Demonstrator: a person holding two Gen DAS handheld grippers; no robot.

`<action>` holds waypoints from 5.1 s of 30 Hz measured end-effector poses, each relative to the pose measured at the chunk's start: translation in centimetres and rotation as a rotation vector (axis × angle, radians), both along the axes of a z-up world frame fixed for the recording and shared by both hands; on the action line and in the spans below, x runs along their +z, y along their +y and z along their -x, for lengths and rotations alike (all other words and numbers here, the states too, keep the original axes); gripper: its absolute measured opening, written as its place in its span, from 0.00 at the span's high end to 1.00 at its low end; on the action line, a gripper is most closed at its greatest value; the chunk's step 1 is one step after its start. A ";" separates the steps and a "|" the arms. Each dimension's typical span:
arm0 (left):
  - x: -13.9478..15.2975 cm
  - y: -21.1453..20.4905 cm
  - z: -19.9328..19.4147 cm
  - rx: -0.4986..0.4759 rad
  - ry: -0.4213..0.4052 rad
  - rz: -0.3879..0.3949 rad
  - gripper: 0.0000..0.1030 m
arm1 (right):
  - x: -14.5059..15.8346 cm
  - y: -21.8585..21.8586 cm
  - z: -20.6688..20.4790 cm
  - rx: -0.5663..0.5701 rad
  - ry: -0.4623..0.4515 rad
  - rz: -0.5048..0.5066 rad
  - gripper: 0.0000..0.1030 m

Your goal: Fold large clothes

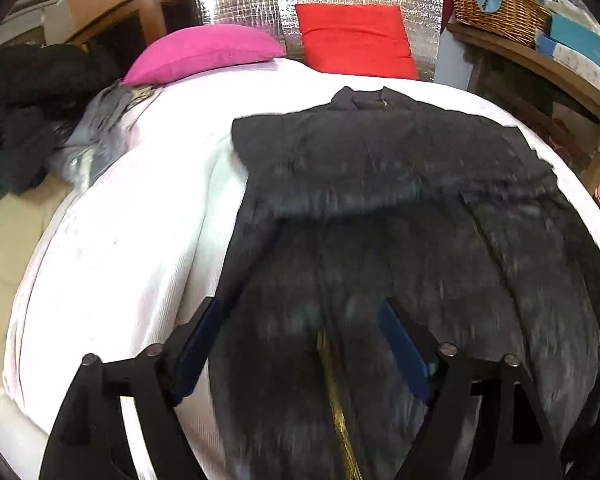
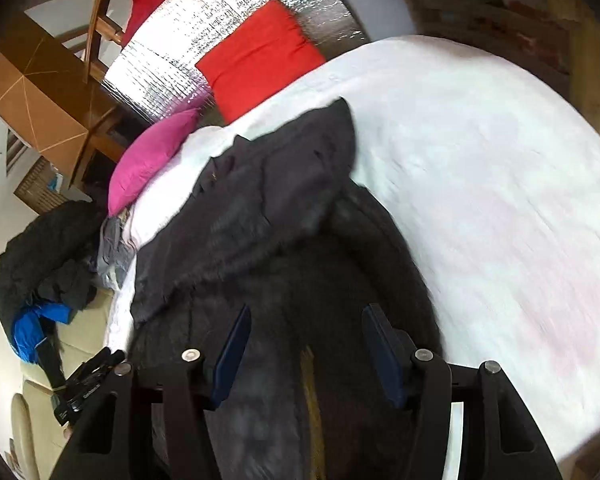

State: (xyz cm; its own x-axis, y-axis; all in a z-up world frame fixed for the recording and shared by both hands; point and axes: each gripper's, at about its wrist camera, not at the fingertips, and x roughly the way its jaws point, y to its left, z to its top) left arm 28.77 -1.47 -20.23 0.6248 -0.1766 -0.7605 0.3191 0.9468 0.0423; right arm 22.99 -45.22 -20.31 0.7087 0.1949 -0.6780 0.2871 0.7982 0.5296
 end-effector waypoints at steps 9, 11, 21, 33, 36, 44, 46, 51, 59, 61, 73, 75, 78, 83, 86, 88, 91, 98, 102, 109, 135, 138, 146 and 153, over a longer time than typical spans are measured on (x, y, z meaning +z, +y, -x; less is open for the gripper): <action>-3.3 5.0 9.5 0.027 0.119 0.098 0.20 | -2.8 2.0 9.9 0.021 0.058 0.073 0.34; -4.2 5.8 10.5 0.048 0.174 0.121 0.20 | -3.6 2.5 11.0 0.037 0.087 0.066 0.34; -7.1 7.3 13.4 0.087 0.376 0.247 0.16 | -7.2 4.6 12.6 0.079 0.239 0.059 0.27; -9.1 6.7 13.5 0.076 0.399 0.261 0.56 | -7.7 6.9 12.4 0.073 0.221 0.142 0.45; -9.7 7.5 13.0 0.093 0.436 0.301 0.40 | -7.8 6.5 12.7 0.066 0.224 0.123 0.45; -12.3 6.4 12.2 0.051 0.538 0.310 0.24 | -9.7 5.6 12.0 0.056 0.309 0.072 0.36; -12.0 5.9 12.6 0.020 0.513 0.288 0.49 | -9.8 5.5 12.1 0.061 0.298 0.060 0.40; -9.8 5.3 13.3 -0.026 0.438 0.302 0.90 | -7.5 6.2 13.4 0.105 0.233 0.117 0.72; -9.4 5.5 13.0 -0.047 0.486 0.357 0.60 | -5.6 5.4 14.0 0.145 0.180 0.046 0.70; -10.5 5.2 12.6 -0.029 0.523 0.351 0.41 | -7.3 5.2 13.1 0.111 0.255 0.037 0.65; -7.7 4.3 14.3 -0.103 0.438 0.327 0.92 | -6.8 5.4 14.2 0.167 0.255 0.097 0.82; -5.5 4.8 14.7 -0.128 0.399 0.366 0.92 | -4.7 5.9 14.8 0.172 0.210 0.119 0.83; -2.0 5.8 14.6 -0.150 0.346 0.428 0.92 | -1.6 5.9 14.5 0.191 0.126 0.117 0.84; 4.7 6.5 12.8 -0.173 0.207 0.480 0.92 | 3.4 5.7 14.0 0.206 -0.011 0.143 0.85; 7.9 6.3 10.4 -0.183 0.140 0.481 0.92 | 6.3 5.6 12.9 0.201 -0.092 0.194 0.85; 9.2 5.8 8.5 -0.186 0.112 0.484 0.92 | 8.2 4.8 11.8 0.185 -0.136 0.214 0.85; 11.7 5.2 3.6 -0.175 0.071 0.475 0.92 | 10.6 4.6 9.5 0.158 -0.185 0.245 0.85; 12.5 2.0 -10.4 -0.097 0.045 0.476 0.92 | 14.4 2.3 -1.5 0.072 -0.261 0.254 0.85; 10.9 0.4 -18.8 -0.033 0.051 0.451 0.92 | 13.8 0.3 -10.6 0.018 -0.263 0.226 0.86; 5.8 -2.5 -29.6 0.025 0.136 0.408 0.92 | 9.4 -2.3 -22.0 -0.032 -0.210 0.205 0.88; 5.9 1.5 -27.1 0.175 0.043 0.543 0.13 | 3.8 -13.0 -20.2 -0.184 -0.373 -0.252 0.03; 5.7 2.4 -22.5 0.226 0.058 0.483 0.12 | 4.1 -12.0 -15.4 -0.211 -0.319 -0.154 0.03; 0.2 5.6 -14.6 0.457 0.145 0.428 0.12 | 0.5 -10.1 -11.8 -0.248 -0.140 -0.028 0.05; -2.3 4.7 -17.9 0.391 0.238 0.451 0.12 | -2.9 -8.8 -14.9 -0.164 -0.022 0.125 0.41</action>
State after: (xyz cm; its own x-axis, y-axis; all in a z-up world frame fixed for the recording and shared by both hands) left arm 46.65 3.24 -22.54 0.5309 -0.3051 -0.7906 -0.1020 0.9032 -0.4170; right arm 37.86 -54.04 -23.19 0.7388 -0.0091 -0.6739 0.4082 0.8017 0.4367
